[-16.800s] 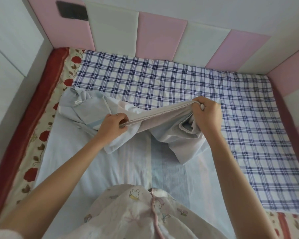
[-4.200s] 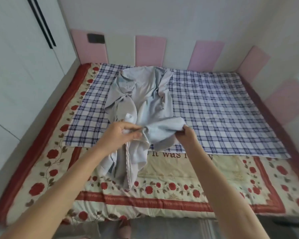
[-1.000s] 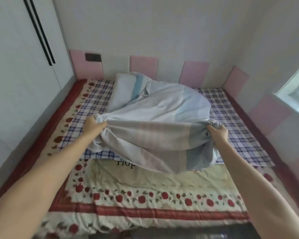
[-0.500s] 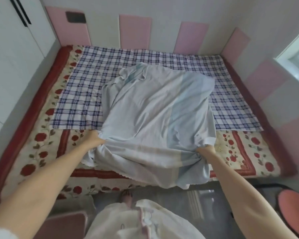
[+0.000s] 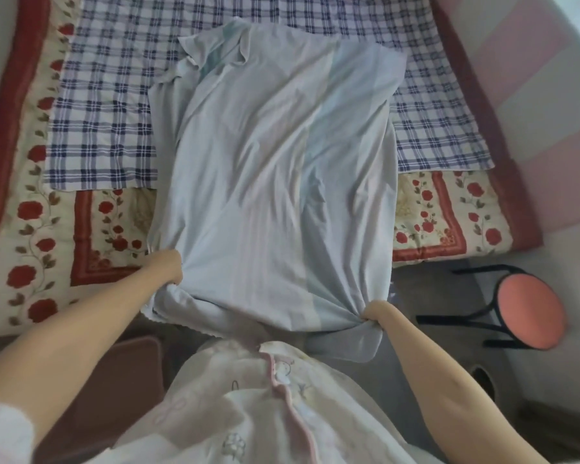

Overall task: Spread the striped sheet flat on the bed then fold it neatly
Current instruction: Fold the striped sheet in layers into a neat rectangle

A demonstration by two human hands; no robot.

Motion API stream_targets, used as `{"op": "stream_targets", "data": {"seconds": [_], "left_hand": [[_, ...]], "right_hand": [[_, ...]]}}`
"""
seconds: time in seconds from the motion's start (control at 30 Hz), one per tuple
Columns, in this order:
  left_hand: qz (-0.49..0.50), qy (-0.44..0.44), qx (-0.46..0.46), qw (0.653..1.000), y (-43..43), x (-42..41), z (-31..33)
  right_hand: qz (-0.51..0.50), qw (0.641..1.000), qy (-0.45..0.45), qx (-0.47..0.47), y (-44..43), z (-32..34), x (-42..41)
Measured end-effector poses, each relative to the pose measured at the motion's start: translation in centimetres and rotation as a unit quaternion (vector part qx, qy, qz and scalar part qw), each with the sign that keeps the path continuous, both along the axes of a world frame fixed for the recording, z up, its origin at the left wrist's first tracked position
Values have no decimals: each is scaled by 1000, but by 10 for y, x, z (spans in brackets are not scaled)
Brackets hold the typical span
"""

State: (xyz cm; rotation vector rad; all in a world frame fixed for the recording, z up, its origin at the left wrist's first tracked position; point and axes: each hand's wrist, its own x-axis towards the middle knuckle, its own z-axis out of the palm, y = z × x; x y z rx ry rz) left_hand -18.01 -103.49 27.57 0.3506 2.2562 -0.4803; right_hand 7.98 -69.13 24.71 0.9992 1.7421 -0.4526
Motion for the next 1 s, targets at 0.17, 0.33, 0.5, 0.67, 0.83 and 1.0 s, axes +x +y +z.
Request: {"op": "stream_targets", "data": {"seconds": [0.17,0.33,0.5,0.67,0.83,1.0], "left_hand": [[-62,-42,-74,994,29,19,-15],[-14,-213,-190,958,46,-1,-41],[175,-230,9,957,62,-52,-71],[590,-88,430,678,163,-180,19],[457,2,771,444,248,-361,299],[317,111,889,313,216,-391,537]], "right_hand": [[47,999,-11,-2,9,-28,22],[-41,996,-58,-58,9,-29,40],[-394,918,-18,-41,42,-75,43],[-530,789,296,-97,133,68,-174],[-360,453,778,-245,231,388,-384],[-159,262,880,-362,224,649,-393]]}}
